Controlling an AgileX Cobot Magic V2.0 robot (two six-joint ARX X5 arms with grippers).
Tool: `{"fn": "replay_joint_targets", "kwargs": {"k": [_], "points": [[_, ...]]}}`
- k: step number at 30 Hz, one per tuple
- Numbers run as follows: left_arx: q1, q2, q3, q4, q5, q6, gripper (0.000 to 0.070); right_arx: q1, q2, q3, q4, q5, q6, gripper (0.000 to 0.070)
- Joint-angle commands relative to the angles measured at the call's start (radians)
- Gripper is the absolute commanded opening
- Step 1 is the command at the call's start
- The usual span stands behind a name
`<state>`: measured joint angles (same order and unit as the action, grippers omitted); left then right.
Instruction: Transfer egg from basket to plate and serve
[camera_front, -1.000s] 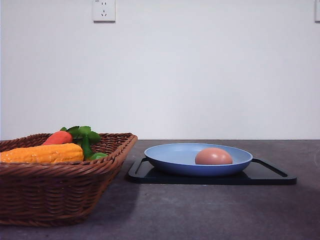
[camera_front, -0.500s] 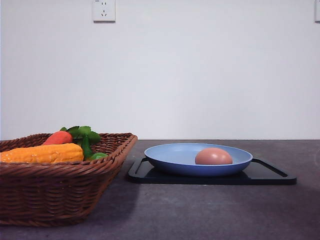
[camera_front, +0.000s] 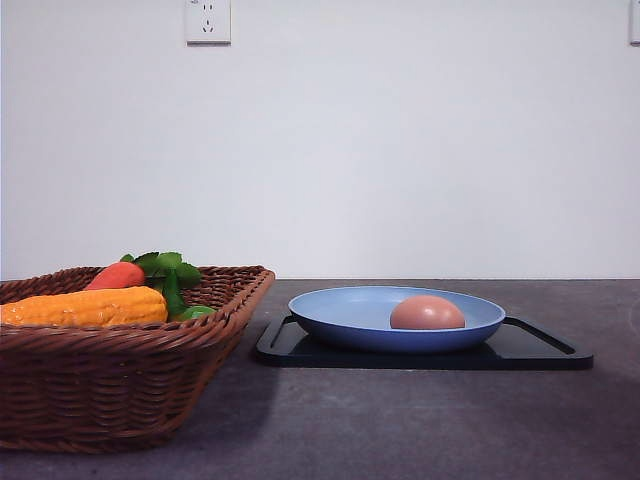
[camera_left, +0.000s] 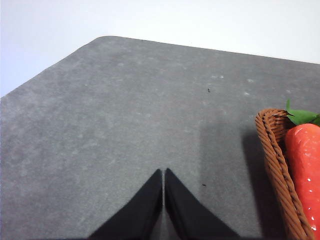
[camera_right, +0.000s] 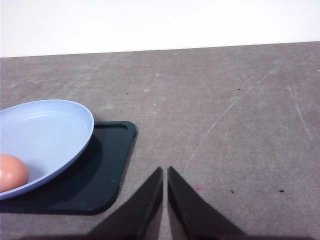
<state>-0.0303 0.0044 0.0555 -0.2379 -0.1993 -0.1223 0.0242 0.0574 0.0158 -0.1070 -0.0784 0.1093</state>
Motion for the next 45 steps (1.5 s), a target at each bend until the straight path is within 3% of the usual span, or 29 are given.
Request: {"fn": "replay_joint_targets", "kwargs": {"k": [1,45], "points": [[0.001,-0.001,-0.019,-0.008,0.002,-0.002,0.0,-0.001,-0.003,-0.005,0.011,0.0,0.01,0.0],[0.001,-0.001,-0.019,-0.008,0.002,-0.002,0.0,-0.001,-0.003,-0.005,0.011,0.0,0.01,0.0]]}}
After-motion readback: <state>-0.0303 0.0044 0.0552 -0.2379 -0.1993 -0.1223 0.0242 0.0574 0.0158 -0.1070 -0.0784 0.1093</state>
